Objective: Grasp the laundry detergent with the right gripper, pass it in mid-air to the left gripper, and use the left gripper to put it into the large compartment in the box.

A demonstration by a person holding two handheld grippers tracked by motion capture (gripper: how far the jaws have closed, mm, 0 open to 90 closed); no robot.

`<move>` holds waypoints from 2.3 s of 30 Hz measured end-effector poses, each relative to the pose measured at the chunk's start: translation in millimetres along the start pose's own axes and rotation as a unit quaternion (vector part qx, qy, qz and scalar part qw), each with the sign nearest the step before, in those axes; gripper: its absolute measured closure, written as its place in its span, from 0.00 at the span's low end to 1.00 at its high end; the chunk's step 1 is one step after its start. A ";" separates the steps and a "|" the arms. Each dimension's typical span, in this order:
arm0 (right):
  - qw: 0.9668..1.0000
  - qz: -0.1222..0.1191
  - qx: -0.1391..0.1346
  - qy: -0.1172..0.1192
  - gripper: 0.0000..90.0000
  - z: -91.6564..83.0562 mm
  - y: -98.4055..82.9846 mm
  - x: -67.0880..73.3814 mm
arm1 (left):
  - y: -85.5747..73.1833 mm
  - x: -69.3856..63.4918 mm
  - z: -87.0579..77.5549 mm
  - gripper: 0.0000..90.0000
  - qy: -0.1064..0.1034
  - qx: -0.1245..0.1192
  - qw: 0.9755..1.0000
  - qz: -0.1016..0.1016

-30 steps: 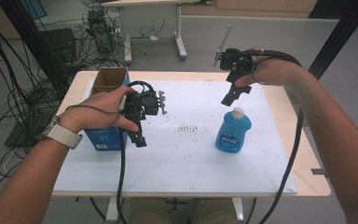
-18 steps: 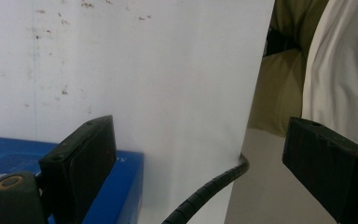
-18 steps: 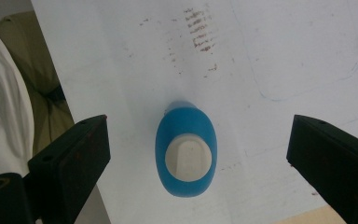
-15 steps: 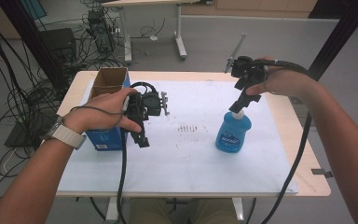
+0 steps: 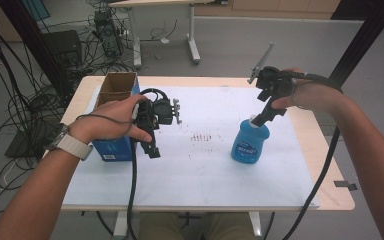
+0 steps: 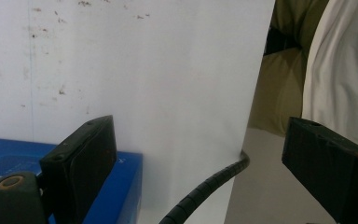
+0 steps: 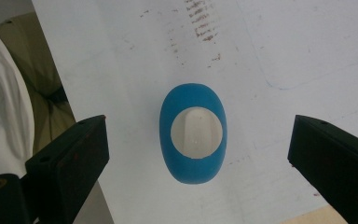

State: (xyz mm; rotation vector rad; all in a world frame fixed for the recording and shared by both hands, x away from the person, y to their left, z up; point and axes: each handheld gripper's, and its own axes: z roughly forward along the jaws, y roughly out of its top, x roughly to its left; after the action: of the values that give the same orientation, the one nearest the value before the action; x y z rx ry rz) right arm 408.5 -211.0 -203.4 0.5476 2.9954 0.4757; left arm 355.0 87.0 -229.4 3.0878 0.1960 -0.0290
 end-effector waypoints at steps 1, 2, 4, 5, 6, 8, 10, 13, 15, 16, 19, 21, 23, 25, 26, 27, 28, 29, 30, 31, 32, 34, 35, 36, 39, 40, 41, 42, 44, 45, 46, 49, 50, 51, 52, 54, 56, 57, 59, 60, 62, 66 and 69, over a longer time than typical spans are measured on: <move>1.000 0.000 0.000 0.000 0.06 0.0 0.0 0.0 | 0.0 0.0 0.0 0.12 0.000 0.000 1.000 0.000; 1.000 0.002 0.000 0.000 0.06 1.2 -2.9 -0.3 | 0.0 0.1 0.0 0.12 -0.001 -0.001 1.000 -0.001; 1.000 0.005 -0.002 0.000 0.05 1.8 -4.9 -0.3 | 0.1 0.6 0.1 0.12 0.000 -0.001 1.000 0.000; 1.000 0.006 -0.002 -0.001 0.06 2.2 -6.1 -0.2 | 0.2 0.6 0.3 0.12 0.000 -0.002 1.000 -0.001; 1.000 0.007 -0.002 -0.001 0.05 2.6 -6.8 -0.1 | 0.3 0.7 0.4 0.12 0.000 -0.001 1.000 0.000; 1.000 0.007 -0.003 -0.001 0.06 3.0 -8.0 0.2 | 0.3 0.8 0.8 0.12 0.000 -0.002 1.000 -0.001; 1.000 0.009 -0.003 0.000 0.06 3.3 -9.9 0.3 | 0.7 0.9 1.1 0.12 0.000 -0.003 1.000 -0.001; 1.000 0.011 -0.008 0.001 0.05 3.8 -14.5 0.2 | 1.3 0.6 1.6 0.12 0.002 -0.005 1.000 -0.001; 1.000 0.012 -0.007 0.001 0.06 5.5 -17.3 0.3 | 1.4 0.5 1.8 0.12 0.002 -0.005 1.000 -0.001; 1.000 0.012 -0.008 0.001 0.05 6.5 -18.8 0.2 | 1.6 0.5 1.7 0.12 0.001 -0.005 1.000 -0.001; 1.000 0.012 -0.009 0.002 0.06 8.5 -21.7 0.3 | 1.6 0.5 2.1 0.12 0.001 -0.005 1.000 -0.001; 1.000 0.014 -0.010 0.002 0.06 10.5 -24.8 0.2 | 1.8 0.4 3.1 0.12 0.002 -0.006 1.000 -0.001; 1.000 0.015 -0.012 0.002 0.06 11.0 -26.0 0.3 | 1.9 0.4 3.3 0.12 0.001 -0.006 1.000 -0.001; 1.000 0.015 -0.016 0.003 0.05 12.2 -27.9 0.8 | 2.2 0.8 4.6 0.12 0.001 -0.006 1.000 -0.001; 1.000 0.015 -0.016 0.003 0.05 12.2 -27.9 0.8 | 2.2 0.8 4.6 0.12 0.001 -0.006 1.000 -0.001; 1.000 0.015 -0.018 0.002 0.05 13.3 -29.1 1.2 | 2.1 0.8 5.1 0.12 0.000 -0.007 1.000 -0.002; 1.000 0.015 -0.019 0.003 0.06 13.8 -29.9 1.3 | 2.1 0.8 5.1 0.12 0.000 -0.007 1.000 -0.002; 1.000 0.015 -0.019 0.003 0.06 14.2 -30.3 1.3 | 2.0 1.1 5.3 0.12 0.000 -0.007 1.000 -0.002; 1.000 0.016 -0.020 0.003 0.06 14.8 -31.1 1.3 | 1.9 1.1 5.4 0.12 0.000 -0.007 1.000 -0.002; 1.000 0.017 -0.020 0.004 0.06 15.3 -31.7 1.3 | 1.8 1.1 5.5 0.12 0.000 -0.007 1.000 -0.002; 1.000 0.017 -0.020 0.004 0.06 15.6 -32.3 1.3 | 1.8 1.2 5.4 0.12 0.001 -0.007 1.000 -0.002; 1.000 0.017 -0.021 0.003 0.06 16.1 -33.0 1.2 | 1.7 1.2 5.4 0.12 0.000 -0.007 1.000 -0.003; 1.000 0.018 -0.021 0.002 0.06 16.5 -34.0 0.9 | 1.6 1.3 5.5 0.12 0.001 -0.008 1.000 -0.003; 1.000 0.019 -0.025 0.001 0.06 17.4 -35.9 0.9 | 1.5 1.4 5.9 0.12 0.002 -0.010 1.000 -0.002; 0.999 0.019 -0.027 0.001 0.06 18.8 -37.7 1.0 | 1.5 1.4 6.0 0.12 0.001 -0.010 1.000 -0.002; 0.999 0.019 -0.028 0.003 0.06 21.4 -40.3 1.1 | 1.5 1.5 6.4 0.12 0.001 -0.009 1.000 -0.003; 0.999 0.019 -0.030 0.003 0.06 22.5 -41.5 1.1 | 1.5 1.6 6.6 0.12 0.002 -0.008 1.000 -0.002; 0.999 0.019 -0.030 0.003 0.06 22.5 -41.5 1.1 | 1.5 1.6 6.6 0.12 0.002 -0.008 1.000 -0.002; 0.999 0.016 -0.035 -0.001 0.06 24.8 -44.9 1.1 | 1.6 1.6 6.5 0.12 0.000 -0.009 1.000 -0.002; 0.999 0.017 -0.036 -0.002 0.06 25.4 -46.1 1.5 | 1.6 1.6 6.8 0.12 0.002 -0.009 1.000 -0.002; 0.999 0.017 -0.037 -0.003 0.06 25.9 -47.3 1.9 | 1.7 1.7 7.0 0.12 0.001 -0.010 1.000 -0.002; 0.999 0.017 -0.040 -0.003 0.06 26.9 -49.8 2.6 | 1.9 1.9 7.3 0.12 0.002 -0.010 1.000 -0.004; 0.999 0.016 -0.044 -0.005 0.06 28.1 -52.4 2.9 | 2.2 1.9 7.5 0.12 0.001 -0.012 1.000 -0.005; 0.999 0.016 -0.044 -0.005 0.06 28.1 -52.4 2.9 | 2.2 1.9 7.5 0.12 0.001 -0.012 1.000 -0.005; 0.999 0.019 -0.047 -0.004 0.06 28.7 -54.5 3.1 | 2.3 1.8 7.6 0.12 0.001 -0.012 1.000 -0.005; 0.998 0.021 -0.051 -0.006 0.06 31.1 -59.6 2.8 | 3.0 1.8 8.0 0.12 0.001 -0.012 1.000 -0.004; 0.998 0.022 -0.052 -0.006 0.06 31.6 -60.7 2.8 | 3.2 2.0 8.2 0.12 0.002 -0.013 1.000 -0.004; 0.998 0.023 -0.054 -0.006 0.06 32.6 -62.5 3.0 | 3.4 1.9 8.5 0.12 0.002 -0.013 1.000 -0.005; 0.998 0.025 -0.060 -0.008 0.06 35.2 -66.2 3.6 | 4.0 2.0 8.9 0.12 0.003 -0.014 1.000 -0.003; 0.998 0.025 -0.060 -0.008 0.06 35.2 -66.2 3.6 | 4.0 2.0 8.9 0.12 0.003 -0.014 1.000 -0.003; 0.998 0.027 -0.062 -0.009 0.06 38.5 -69.4 3.6 | 4.3 2.1 9.1 0.12 0.002 -0.014 1.000 -0.004; 0.997 0.032 -0.072 -0.008 0.06 43.4 -74.3 3.2 | 4.7 2.3 9.8 0.12 0.002 -0.015 1.000 -0.004; 0.996 0.033 -0.078 -0.006 0.06 46.6 -77.5 3.1 | 5.1 2.7 10.2 0.12 0.002 -0.016 1.000 -0.005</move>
State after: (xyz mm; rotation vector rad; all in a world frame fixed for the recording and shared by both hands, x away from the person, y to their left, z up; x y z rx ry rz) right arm 384.8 -265.4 -271.8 0.6347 2.9032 0.6998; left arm 358.2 81.8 -239.4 3.0552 0.2110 -0.0207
